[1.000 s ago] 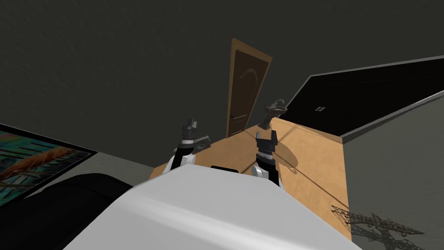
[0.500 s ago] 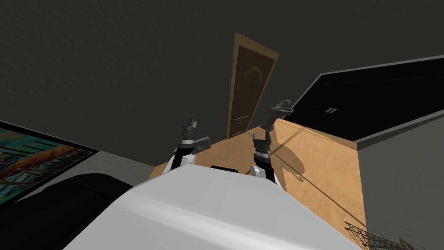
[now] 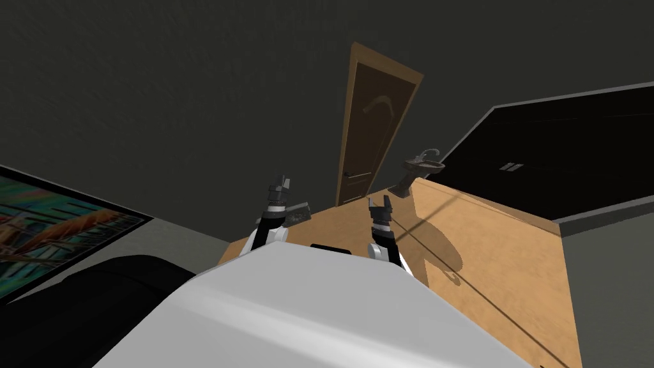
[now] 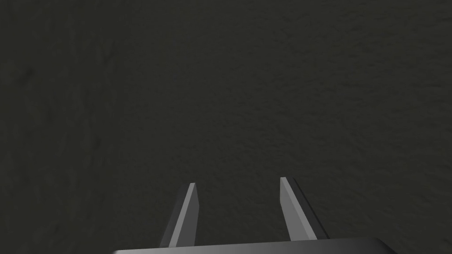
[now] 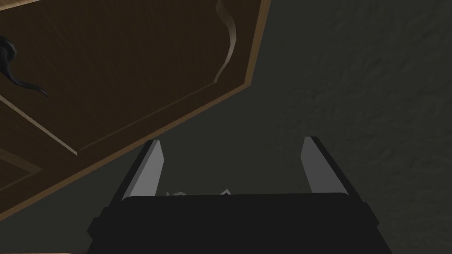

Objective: Pull the door open

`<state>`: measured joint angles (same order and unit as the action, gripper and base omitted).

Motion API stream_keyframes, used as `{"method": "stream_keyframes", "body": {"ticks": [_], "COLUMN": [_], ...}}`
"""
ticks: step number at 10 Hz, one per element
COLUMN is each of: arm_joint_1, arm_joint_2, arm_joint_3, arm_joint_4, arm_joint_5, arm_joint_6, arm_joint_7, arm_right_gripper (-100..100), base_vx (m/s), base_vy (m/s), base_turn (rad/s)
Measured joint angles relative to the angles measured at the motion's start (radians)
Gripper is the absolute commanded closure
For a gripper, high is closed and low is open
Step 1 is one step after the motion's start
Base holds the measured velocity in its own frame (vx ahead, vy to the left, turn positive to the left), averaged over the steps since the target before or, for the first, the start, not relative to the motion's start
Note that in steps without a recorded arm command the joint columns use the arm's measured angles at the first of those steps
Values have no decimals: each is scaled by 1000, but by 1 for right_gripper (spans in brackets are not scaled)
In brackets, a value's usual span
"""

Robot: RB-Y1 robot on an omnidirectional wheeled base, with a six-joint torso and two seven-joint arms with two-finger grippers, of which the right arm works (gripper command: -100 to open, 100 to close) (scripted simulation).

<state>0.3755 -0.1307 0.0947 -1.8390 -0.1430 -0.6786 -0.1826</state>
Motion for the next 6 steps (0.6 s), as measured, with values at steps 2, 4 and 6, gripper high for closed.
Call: {"method": "stream_keyframes", "body": {"ticks": [2, 4, 6], "arm_joint_1": [-27, -57, -72], "arm_joint_2": [-15, -28, -44], "arm_joint_3": [6, 13, 21], "arm_joint_4": [50, 108, 148], "arm_joint_5": [-4, -7, -12], "arm_joint_6": [-2, -7, -10], "arm_joint_7": [0, 0, -1], "arm_right_gripper": [-100, -100, -100], "base_vx": [98, 83, 94], "base_vy": [-46, -45, -37], "base_turn": [95, 86, 95]}}
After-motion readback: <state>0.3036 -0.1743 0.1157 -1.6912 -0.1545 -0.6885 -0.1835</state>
